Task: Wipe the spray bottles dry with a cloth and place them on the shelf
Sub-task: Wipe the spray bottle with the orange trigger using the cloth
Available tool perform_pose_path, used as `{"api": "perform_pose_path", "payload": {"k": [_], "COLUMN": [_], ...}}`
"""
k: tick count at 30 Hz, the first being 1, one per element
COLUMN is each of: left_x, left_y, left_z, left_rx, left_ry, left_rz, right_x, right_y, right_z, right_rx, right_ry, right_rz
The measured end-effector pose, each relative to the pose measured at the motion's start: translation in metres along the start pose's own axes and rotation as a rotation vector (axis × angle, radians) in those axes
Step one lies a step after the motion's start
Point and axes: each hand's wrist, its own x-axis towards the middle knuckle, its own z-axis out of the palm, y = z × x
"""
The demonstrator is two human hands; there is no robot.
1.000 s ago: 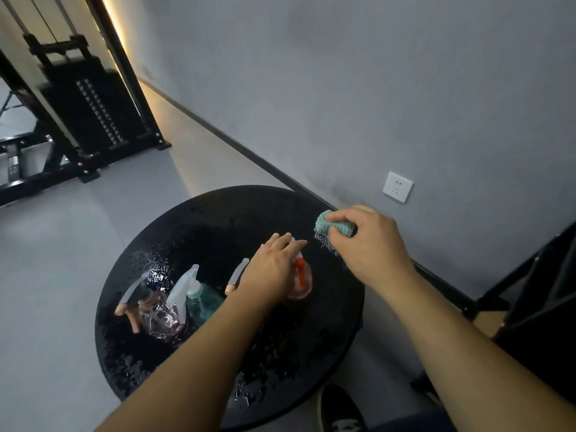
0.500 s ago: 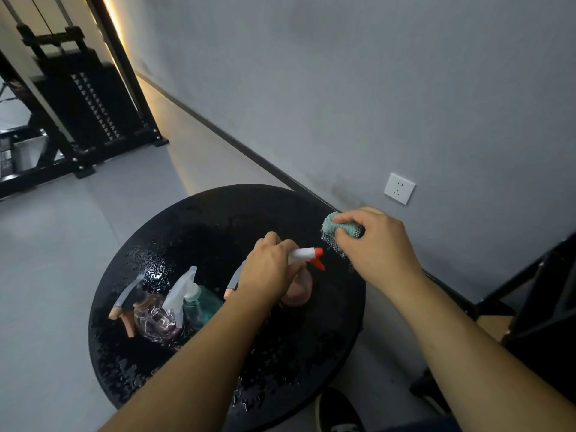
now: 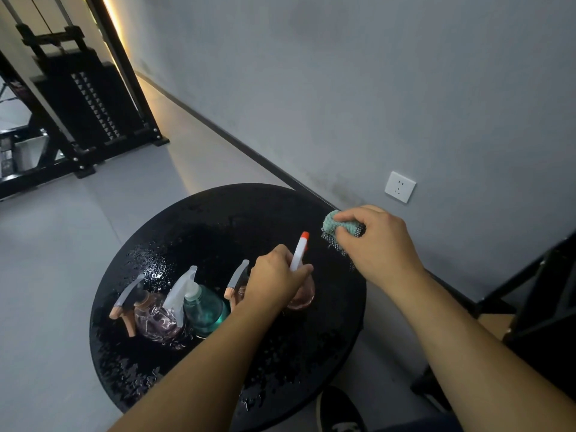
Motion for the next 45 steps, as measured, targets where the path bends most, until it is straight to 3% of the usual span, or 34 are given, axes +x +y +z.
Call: {"api": "perform_pose_path", "payload": {"k": [4, 15, 20, 25, 31, 38, 45], "left_x": [0.000, 0.000, 0.000, -0.013, -0.043, -0.067, -0.077], "left_y": [-0.007, -0.016, 0.002, 0.008, -0.003, -0.021, -0.038], "left_z": [0.003, 0.013, -0.015, -0.068, -0.128, -0.168, -0.188], "left_rx": [-0.024, -0.265, -0.552, -0.900, -1.150, -1.238, -1.258], "left_ry": [-0.086, -0.023, 0.053, -0.003, -0.033, 0.004, 0.007], "left_rz": [0.057, 0.084, -0.002, -0.101, -0.071, -0.075, -0.046], "right_x": [0.000, 0.001, 0.003, 0.005, 0.009, 0.015, 0.007], "right_y": [-0.001, 0.000, 0.000, -0.008, -0.031, -0.076, -0.133], "right_z": [0.000, -0.003, -0.008, -0.008, -0.002, 0.023, 0.063], "right_rx": [0.007, 0.012, 0.033, 0.078, 0.136, 0.219, 0.330], "right_ry": [-0.002, 0.014, 0.024, 0.051, 0.053, 0.051, -0.012], "right_rz": [0.002, -0.004, 0.026, 0.026, 0.021, 0.035, -0.074]}}
